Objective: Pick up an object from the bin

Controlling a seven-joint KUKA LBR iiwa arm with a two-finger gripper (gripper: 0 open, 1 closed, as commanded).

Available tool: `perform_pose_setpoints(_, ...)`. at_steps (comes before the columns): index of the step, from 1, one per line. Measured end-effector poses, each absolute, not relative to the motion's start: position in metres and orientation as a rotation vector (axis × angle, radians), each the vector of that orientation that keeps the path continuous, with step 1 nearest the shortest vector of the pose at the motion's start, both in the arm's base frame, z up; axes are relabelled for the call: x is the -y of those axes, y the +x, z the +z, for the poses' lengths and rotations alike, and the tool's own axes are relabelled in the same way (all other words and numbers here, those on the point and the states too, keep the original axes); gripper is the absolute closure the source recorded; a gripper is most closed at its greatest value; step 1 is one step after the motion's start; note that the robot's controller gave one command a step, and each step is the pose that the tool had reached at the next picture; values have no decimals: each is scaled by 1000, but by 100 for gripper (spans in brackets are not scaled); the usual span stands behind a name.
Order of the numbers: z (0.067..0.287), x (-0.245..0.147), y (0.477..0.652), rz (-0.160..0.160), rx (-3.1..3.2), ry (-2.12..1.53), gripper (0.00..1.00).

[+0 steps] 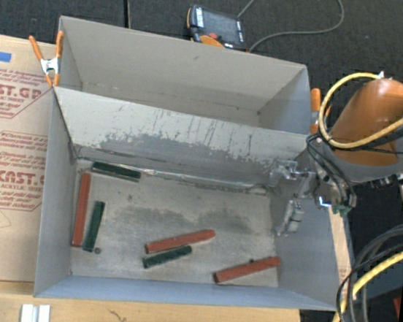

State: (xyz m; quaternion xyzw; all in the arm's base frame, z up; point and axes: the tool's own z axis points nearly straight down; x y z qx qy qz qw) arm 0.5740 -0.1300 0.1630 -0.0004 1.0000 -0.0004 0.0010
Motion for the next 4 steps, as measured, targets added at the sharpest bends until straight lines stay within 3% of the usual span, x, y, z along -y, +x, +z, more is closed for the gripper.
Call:
perform_pose_setpoints(1,68,75,509,3,-3120,-405,0)
perform_pose_setpoints(2,125,46,481,3,-3131,-235,0)
perform_pose_setpoints(3,71,63,486,-3,-3096,-448,0)
perform_pose_setpoints(4,70,62,483,0,-3107,-451,100)
